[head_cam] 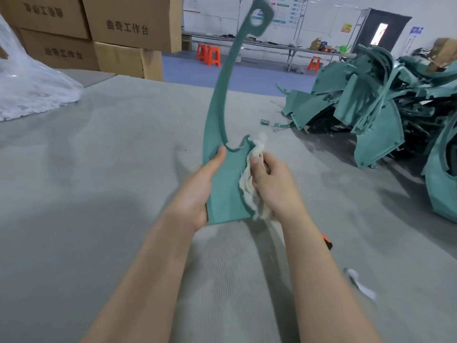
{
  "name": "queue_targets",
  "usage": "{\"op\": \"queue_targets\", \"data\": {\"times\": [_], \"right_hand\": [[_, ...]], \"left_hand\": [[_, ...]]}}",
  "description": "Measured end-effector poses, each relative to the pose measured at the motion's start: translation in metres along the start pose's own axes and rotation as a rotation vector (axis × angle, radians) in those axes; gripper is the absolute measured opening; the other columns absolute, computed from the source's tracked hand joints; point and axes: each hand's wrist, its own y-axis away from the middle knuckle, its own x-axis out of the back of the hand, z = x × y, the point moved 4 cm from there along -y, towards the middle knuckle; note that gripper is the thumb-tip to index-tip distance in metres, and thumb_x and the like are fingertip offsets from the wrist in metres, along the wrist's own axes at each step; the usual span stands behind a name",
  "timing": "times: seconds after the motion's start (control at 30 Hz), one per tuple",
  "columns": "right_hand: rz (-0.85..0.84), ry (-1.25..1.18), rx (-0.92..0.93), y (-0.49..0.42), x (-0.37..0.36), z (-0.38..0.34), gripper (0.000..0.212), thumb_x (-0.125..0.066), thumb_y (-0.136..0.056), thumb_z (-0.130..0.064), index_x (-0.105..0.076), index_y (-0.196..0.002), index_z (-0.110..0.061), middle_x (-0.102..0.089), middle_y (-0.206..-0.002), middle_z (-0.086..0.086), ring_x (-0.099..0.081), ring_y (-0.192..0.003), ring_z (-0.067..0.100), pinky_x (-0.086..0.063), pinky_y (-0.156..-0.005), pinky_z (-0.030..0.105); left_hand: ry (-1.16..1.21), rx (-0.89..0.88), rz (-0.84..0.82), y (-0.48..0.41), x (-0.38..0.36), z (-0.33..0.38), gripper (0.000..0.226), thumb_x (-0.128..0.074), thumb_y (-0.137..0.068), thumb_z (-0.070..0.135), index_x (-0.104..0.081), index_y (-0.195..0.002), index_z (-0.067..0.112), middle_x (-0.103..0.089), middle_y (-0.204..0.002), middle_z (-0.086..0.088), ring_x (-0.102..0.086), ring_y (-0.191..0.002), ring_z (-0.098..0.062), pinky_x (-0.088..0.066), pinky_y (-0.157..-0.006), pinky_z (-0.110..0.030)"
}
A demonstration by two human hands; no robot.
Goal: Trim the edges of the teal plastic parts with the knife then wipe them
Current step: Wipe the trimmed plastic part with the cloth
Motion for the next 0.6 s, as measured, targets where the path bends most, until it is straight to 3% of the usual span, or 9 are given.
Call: {"op": "queue_targets", "data": {"times": [0.07, 0.17, 0.23, 0.27, 0.33, 0.47, 0.6], "right_hand": [[0.002, 0.048, 0.024, -0.001, 0.0, -0.002, 0.043, -0.046, -0.101, -0.03, -0.039, -0.06, -0.021, -0.042, -0.042, -0.016, -0.038, -0.043, 0.001, -0.03, -0.049, 0.023], [0.042, -0.027, 0.007, -0.001, 0.004, -0.001, 0.047, -0.044, -0.102, -0.031, -0.031, -0.058, -0.02, -0.032, -0.045, -0.012, -0.031, -0.046, 0.008, -0.026, -0.049, 0.028], [0.048, -0.151, -0.089, 0.002, 0.004, 0.003, 0.048, -0.045, -0.102, -0.031, -0.037, -0.058, -0.014, -0.034, -0.048, -0.009, -0.032, -0.046, 0.009, -0.031, -0.047, 0.028], [0.051, -0.256, -0.182, 0.003, 0.003, 0.007, 0.048, -0.045, -0.102, -0.03, -0.046, -0.063, -0.002, -0.039, -0.054, -0.001, -0.037, -0.051, 0.014, -0.038, -0.049, 0.034], [0.06, -0.422, -0.299, 0.004, 0.006, 0.012, 0.047, -0.046, -0.102, -0.03, -0.05, -0.087, 0.014, -0.048, -0.074, 0.005, -0.04, -0.067, 0.022, -0.042, -0.062, 0.041], [0.028, -0.377, -0.189, 0.005, 0.01, 0.004, 0.041, -0.051, -0.099, -0.029, -0.052, -0.099, 0.013, -0.052, -0.08, 0.008, -0.047, -0.072, 0.018, -0.039, -0.064, 0.032], [-0.06, -0.309, -0.123, 0.008, 0.005, 0.0, 0.033, -0.059, -0.095, -0.022, -0.055, -0.1, 0.01, -0.058, -0.08, 0.023, -0.055, -0.073, 0.024, -0.047, -0.066, 0.041]], "left_hand": [[0.019, -0.022, -0.04, 0.002, 0.001, 0.003, 0.037, -0.059, -0.077, 0.051, -0.08, -0.086, 0.022, -0.075, -0.098, -0.005, -0.073, -0.086, -0.021, -0.058, -0.061, -0.033], [0.052, -0.04, -0.093, 0.004, 0.005, 0.007, 0.037, -0.057, -0.078, 0.051, -0.08, -0.084, 0.022, -0.075, -0.097, -0.004, -0.073, -0.086, -0.02, -0.058, -0.061, -0.031], [0.039, -0.034, -0.089, 0.005, 0.006, 0.007, 0.038, -0.058, -0.077, 0.051, -0.08, -0.085, 0.022, -0.075, -0.099, -0.004, -0.072, -0.088, -0.021, -0.058, -0.063, -0.032], [0.036, -0.035, -0.082, 0.005, 0.006, 0.007, 0.037, -0.058, -0.076, 0.051, -0.08, -0.086, 0.022, -0.075, -0.099, -0.005, -0.072, -0.089, -0.021, -0.058, -0.063, -0.032], [0.034, -0.048, -0.074, 0.006, 0.007, 0.008, 0.036, -0.059, -0.076, 0.051, -0.08, -0.086, 0.024, -0.075, -0.099, -0.004, -0.072, -0.089, -0.02, -0.058, -0.063, -0.032], [0.064, -0.042, -0.032, 0.005, 0.009, 0.009, 0.038, -0.055, -0.082, 0.05, -0.08, -0.084, 0.022, -0.075, -0.099, -0.005, -0.072, -0.087, -0.02, -0.057, -0.06, -0.031], [0.043, -0.018, -0.052, 0.006, 0.01, 0.007, 0.04, -0.06, -0.076, 0.053, -0.079, -0.092, 0.021, -0.073, -0.105, -0.006, -0.071, -0.094, -0.023, -0.058, -0.065, -0.033]]}}
